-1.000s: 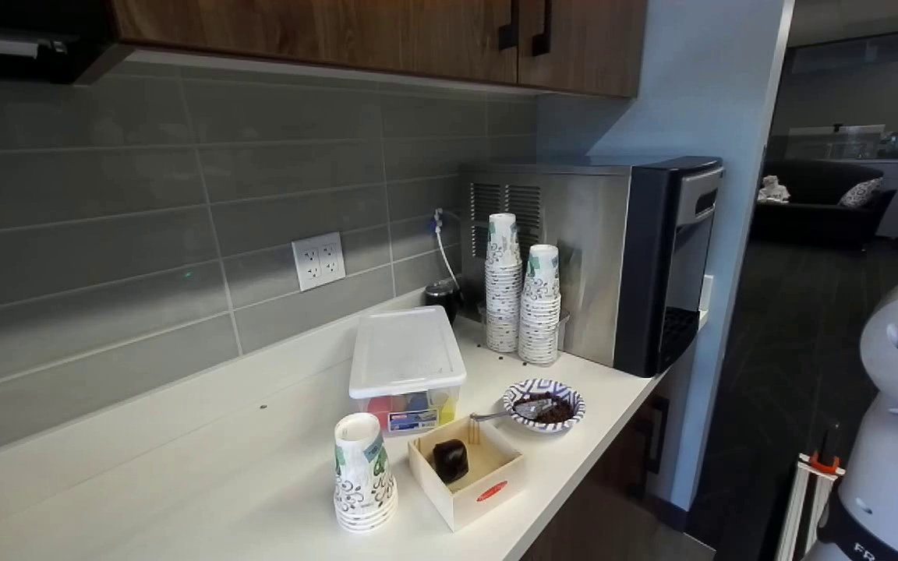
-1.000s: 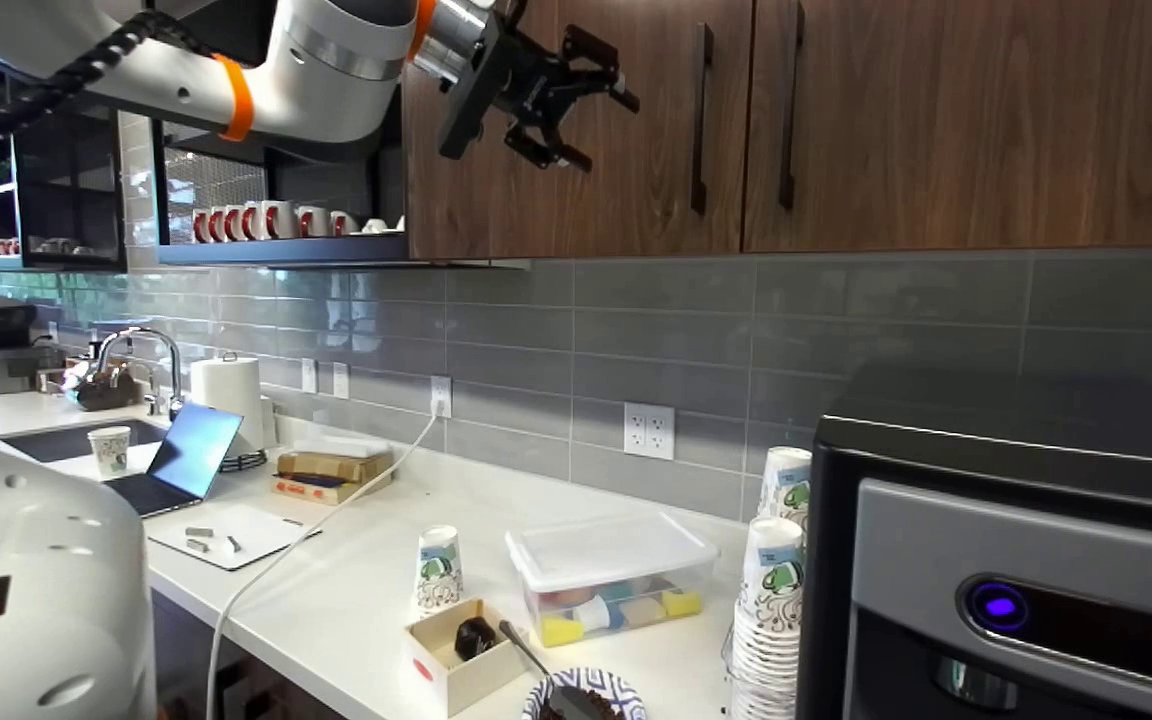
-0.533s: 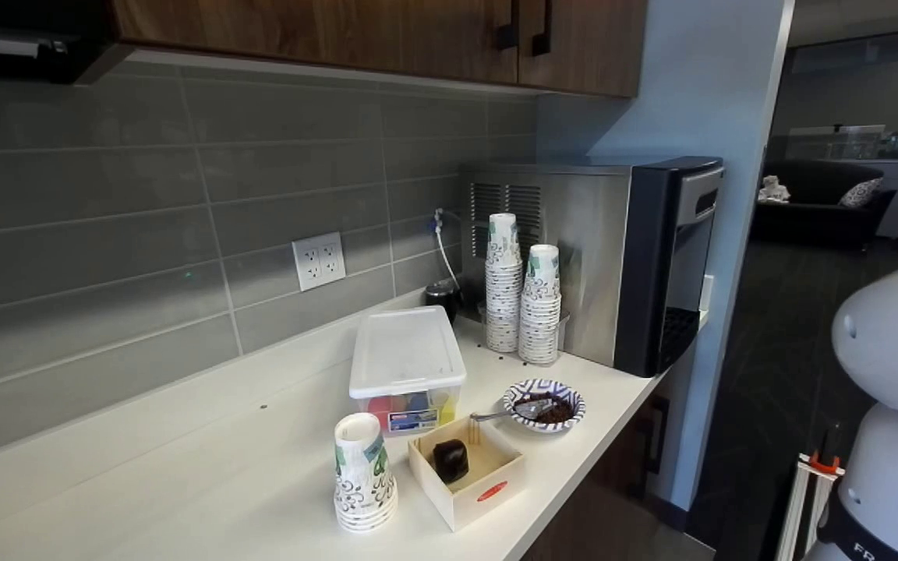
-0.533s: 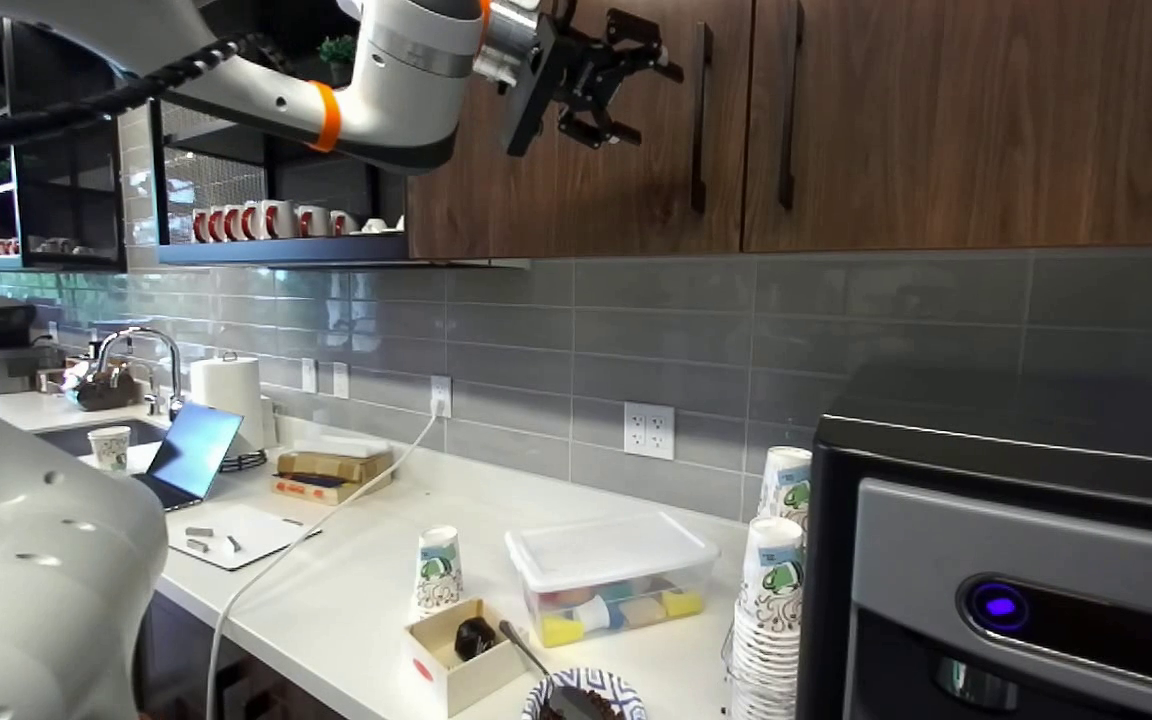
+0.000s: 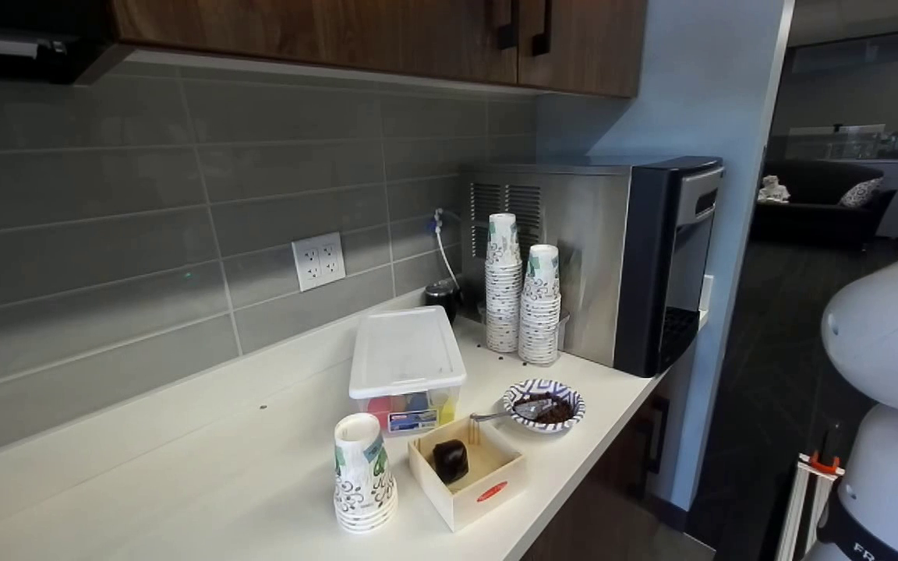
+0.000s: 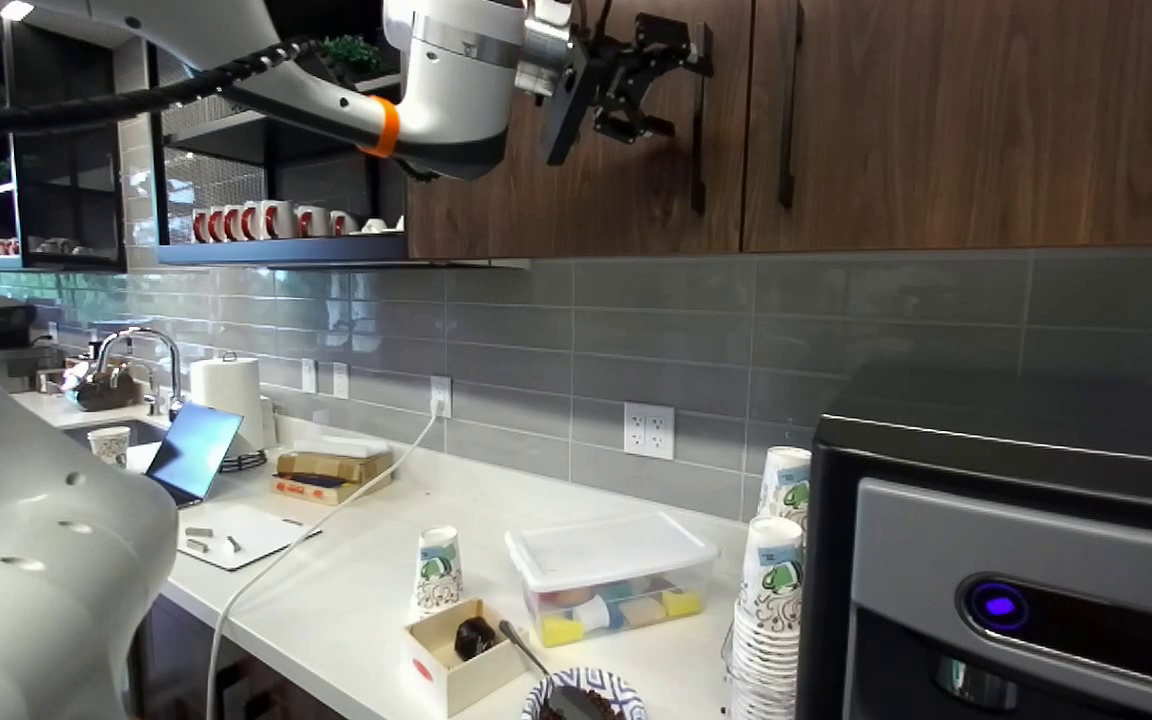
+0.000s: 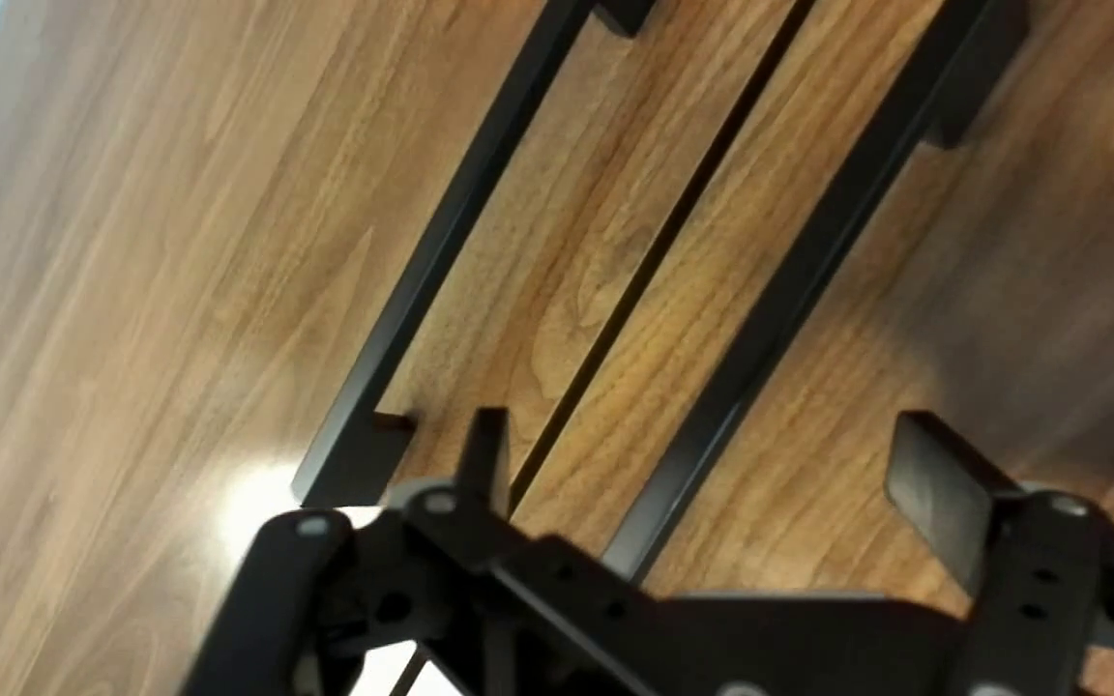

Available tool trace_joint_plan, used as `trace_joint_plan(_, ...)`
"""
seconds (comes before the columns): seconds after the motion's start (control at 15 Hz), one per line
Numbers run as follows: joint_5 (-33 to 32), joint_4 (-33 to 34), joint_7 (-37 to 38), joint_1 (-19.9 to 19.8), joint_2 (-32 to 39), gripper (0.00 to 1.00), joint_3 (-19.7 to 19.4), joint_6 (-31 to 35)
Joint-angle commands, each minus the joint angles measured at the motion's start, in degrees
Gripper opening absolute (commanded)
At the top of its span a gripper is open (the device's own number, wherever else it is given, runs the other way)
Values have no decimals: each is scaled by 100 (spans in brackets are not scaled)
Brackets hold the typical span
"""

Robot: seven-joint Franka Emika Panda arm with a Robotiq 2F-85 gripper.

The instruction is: Open and close the cabinet door on the top left

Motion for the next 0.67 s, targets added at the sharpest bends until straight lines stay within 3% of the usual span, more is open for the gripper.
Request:
trace_joint_plan(0.0, -485, 320, 805, -503, 219, 100, 332, 182)
trace_joint_plan(0.33, -990, 282, 1634, -937, 160, 100, 625, 226)
trace_joint_plan(0.6, -1221, 197, 2195, -1136, 20, 100, 622, 253)
